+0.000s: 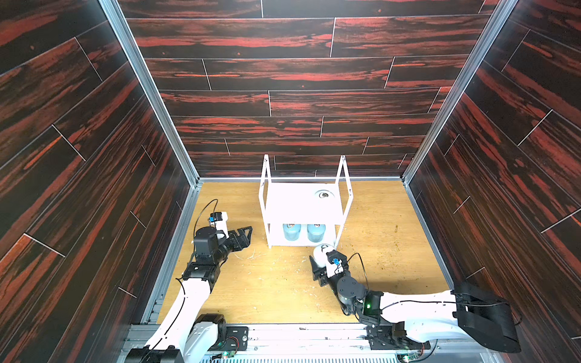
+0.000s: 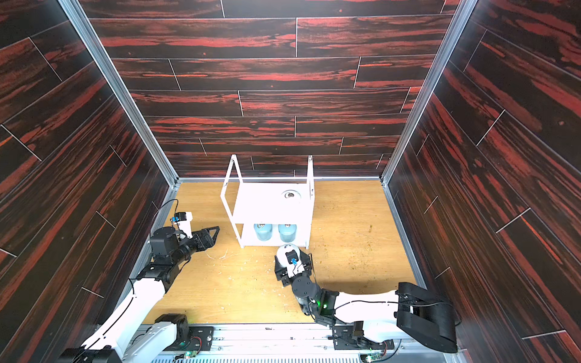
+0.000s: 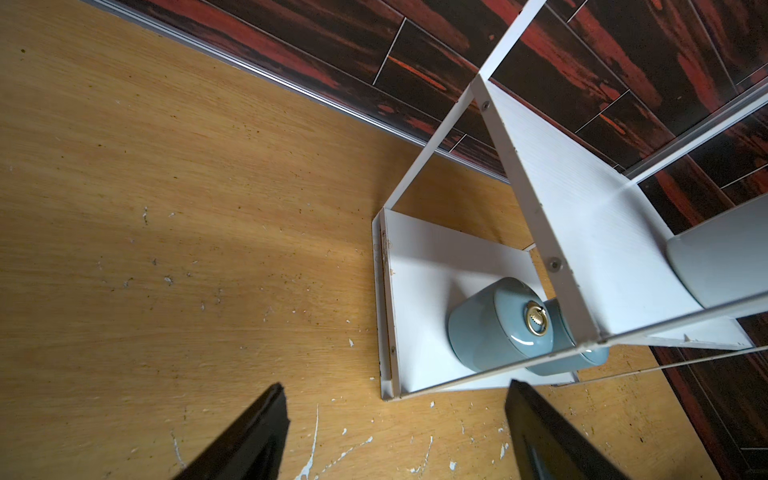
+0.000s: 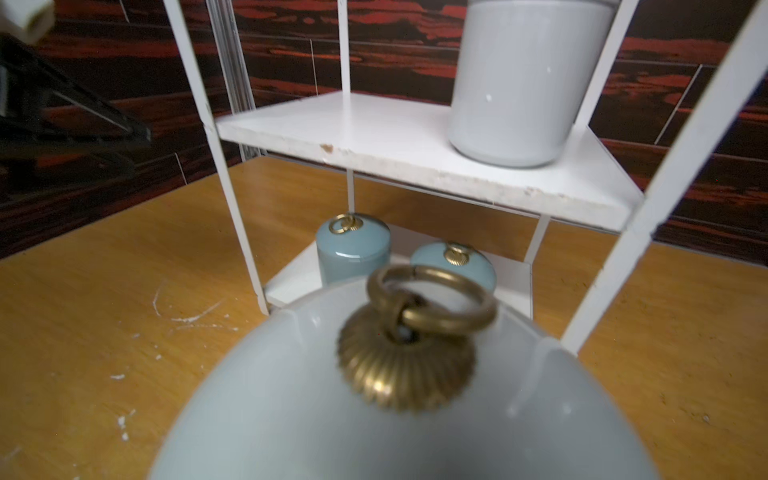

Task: Remove the tea canisters from the shelf
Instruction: Place the tea canister at the center of the board.

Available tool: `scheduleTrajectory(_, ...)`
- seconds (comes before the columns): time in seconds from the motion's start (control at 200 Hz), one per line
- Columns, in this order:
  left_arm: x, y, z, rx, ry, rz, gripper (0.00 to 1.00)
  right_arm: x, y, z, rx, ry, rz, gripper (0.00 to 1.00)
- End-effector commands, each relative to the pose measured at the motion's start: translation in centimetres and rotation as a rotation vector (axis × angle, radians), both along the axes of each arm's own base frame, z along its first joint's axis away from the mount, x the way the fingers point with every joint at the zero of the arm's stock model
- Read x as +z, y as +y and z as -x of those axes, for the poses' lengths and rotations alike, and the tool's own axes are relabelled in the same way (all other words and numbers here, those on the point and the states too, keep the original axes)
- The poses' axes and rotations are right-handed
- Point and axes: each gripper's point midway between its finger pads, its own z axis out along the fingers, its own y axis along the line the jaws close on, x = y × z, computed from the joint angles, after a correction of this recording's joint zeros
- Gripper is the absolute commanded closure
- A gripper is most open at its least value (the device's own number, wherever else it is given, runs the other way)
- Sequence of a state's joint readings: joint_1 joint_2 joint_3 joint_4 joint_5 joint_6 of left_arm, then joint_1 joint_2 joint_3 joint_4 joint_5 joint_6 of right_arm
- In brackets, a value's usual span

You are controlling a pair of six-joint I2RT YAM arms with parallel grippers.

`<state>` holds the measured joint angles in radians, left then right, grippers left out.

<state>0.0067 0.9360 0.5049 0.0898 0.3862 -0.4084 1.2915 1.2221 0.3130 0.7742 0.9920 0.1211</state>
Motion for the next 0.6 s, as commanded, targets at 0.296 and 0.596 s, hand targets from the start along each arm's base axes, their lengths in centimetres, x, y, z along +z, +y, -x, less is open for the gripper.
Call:
scheduleTrajectory(0.296,0.3,-0.2,-0.5,-0.015,-0.021,0.011,0.14,-3.5,-5.3,0.6,-0.128,0.034,-0.114,0.4)
scheduleTrajectory(0.596,0.0,-0.3,-0.5,-0.019,-0.028,0.019,0.14,-6.6,-7.1,1.5,-0.081,0.027,-0.099,0.4)
